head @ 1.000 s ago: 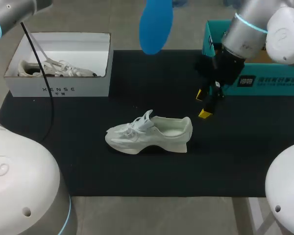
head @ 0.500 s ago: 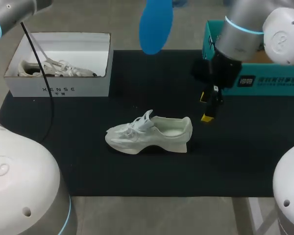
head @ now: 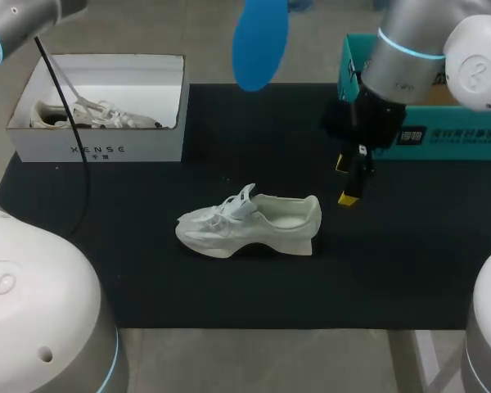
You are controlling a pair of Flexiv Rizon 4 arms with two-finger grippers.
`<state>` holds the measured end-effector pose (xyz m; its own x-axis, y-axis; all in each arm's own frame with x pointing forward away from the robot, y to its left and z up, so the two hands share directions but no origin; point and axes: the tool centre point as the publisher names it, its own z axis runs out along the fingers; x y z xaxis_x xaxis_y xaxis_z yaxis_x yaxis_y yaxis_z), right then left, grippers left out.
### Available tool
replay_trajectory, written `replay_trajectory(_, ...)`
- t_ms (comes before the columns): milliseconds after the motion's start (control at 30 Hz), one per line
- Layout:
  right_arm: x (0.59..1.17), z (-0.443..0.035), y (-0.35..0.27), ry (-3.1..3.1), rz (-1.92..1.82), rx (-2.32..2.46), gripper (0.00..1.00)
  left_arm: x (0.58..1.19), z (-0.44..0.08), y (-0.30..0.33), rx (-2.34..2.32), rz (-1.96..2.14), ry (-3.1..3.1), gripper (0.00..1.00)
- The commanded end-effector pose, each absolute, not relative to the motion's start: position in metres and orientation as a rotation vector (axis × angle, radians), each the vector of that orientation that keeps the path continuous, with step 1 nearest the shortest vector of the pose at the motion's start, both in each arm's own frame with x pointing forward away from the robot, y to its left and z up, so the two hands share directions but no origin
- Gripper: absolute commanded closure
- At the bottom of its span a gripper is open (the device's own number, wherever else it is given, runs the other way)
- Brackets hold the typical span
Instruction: Take the shoe out of the shoebox, open the shoe tongue, remove and reinsert the insole, then place the shoe into the shoebox
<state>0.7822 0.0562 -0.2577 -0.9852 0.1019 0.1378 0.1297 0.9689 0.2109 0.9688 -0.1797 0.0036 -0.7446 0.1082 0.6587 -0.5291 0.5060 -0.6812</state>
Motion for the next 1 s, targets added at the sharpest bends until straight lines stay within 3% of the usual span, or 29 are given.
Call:
replay_trajectory(33, 0.783, -0.259, 0.057, -2.992, -0.329, -0.177, 0.00, 0.978, 0.003, -0.173, 0.360, 1.249, -2.083, 1.00)
replay_trajectory(600, 0.783, -0.259, 0.057, -2.992, -0.329, -0.177, 0.00, 0.970, 0.003, -0.161, 0.362, 1.245, -2.052, 1.00)
replay_trajectory(1000, 0.813, -0.264, 0.111, -2.975, -0.182, -0.265, 0.00, 0.970, 0.003, -0.161, 0.362, 1.245, -2.052, 1.00)
